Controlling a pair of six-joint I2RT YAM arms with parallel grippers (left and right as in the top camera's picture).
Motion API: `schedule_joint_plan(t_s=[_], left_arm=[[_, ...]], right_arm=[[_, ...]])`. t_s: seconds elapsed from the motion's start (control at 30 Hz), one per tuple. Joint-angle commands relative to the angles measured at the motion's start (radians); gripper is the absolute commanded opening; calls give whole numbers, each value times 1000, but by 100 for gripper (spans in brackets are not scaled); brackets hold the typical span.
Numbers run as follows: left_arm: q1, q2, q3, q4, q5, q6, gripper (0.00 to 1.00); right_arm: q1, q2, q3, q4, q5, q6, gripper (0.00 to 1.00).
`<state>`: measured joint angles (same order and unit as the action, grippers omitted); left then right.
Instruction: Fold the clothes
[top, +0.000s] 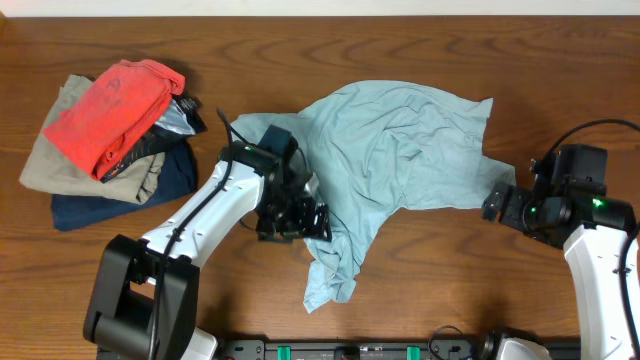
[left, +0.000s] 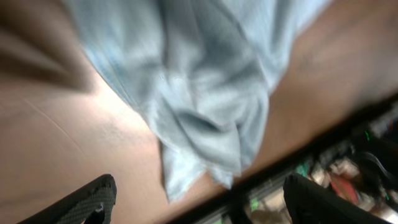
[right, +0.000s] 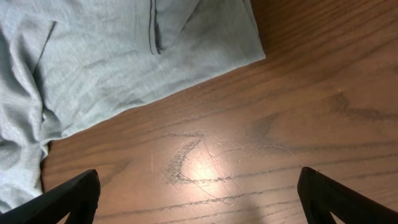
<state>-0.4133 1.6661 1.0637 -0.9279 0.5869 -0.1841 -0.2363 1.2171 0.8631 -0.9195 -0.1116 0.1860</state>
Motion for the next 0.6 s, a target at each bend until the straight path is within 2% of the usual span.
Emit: schedule_joint_plan(t_s=[0.0,0.17,0.33,0.5,0.57], left_arm=[[1,0,-22,58,-106,-140,86],[1,27,-88,139,-106,-237,81],[1,53,-167,205,-89,-274,67],[1,53,-198,276,-72,-273,46],[1,53,-198,301,-72,-273,44]], right_arm=[[-8,-9,12,0,8,-8,99],[-8,-9,12,0,7,-8,99],[-8,-9,12,3,7,-8,99],[-8,-9,12,3,7,-7,99],[-8,-9,12,2,7,-7,99]])
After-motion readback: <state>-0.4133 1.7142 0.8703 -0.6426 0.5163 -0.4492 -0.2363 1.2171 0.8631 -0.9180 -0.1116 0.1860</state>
